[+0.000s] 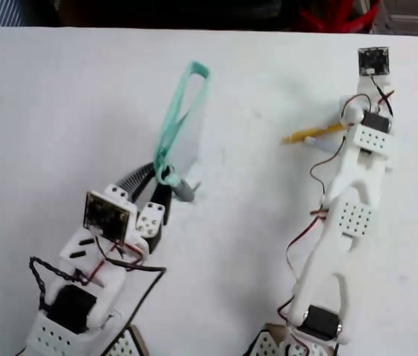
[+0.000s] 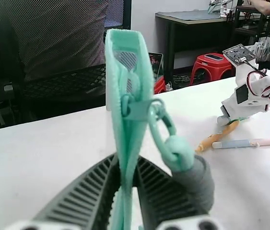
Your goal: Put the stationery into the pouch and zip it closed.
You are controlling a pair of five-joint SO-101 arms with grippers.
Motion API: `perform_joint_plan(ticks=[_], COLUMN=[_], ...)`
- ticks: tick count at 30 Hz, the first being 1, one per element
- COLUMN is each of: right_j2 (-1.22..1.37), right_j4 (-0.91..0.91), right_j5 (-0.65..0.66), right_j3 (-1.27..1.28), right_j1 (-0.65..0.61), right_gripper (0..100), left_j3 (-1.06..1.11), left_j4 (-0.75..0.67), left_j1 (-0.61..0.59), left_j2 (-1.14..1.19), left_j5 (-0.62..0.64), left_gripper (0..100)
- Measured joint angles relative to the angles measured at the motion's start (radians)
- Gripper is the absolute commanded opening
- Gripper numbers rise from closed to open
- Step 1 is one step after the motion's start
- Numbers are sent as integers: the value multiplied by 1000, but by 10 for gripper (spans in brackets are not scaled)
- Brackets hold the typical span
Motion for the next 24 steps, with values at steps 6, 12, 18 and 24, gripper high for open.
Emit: perform_joint_plan(ticks=[6,12,18,24], right_j2=[38,20,-97,-187], right_j4=[440,675,786,812], right_j5=[288,516,473,92], right_j3=[-203,-239,-233,-233], right_j1=[3,3,35,95], right_gripper=[65,63,63,74], left_j3=[0,0,0,0], left_j4=[0,0,0,0], left_j1=[0,0,0,0], left_j2=[0,0,0,0], left_j5=[0,0,0,0], left_gripper=[31,31,31,31])
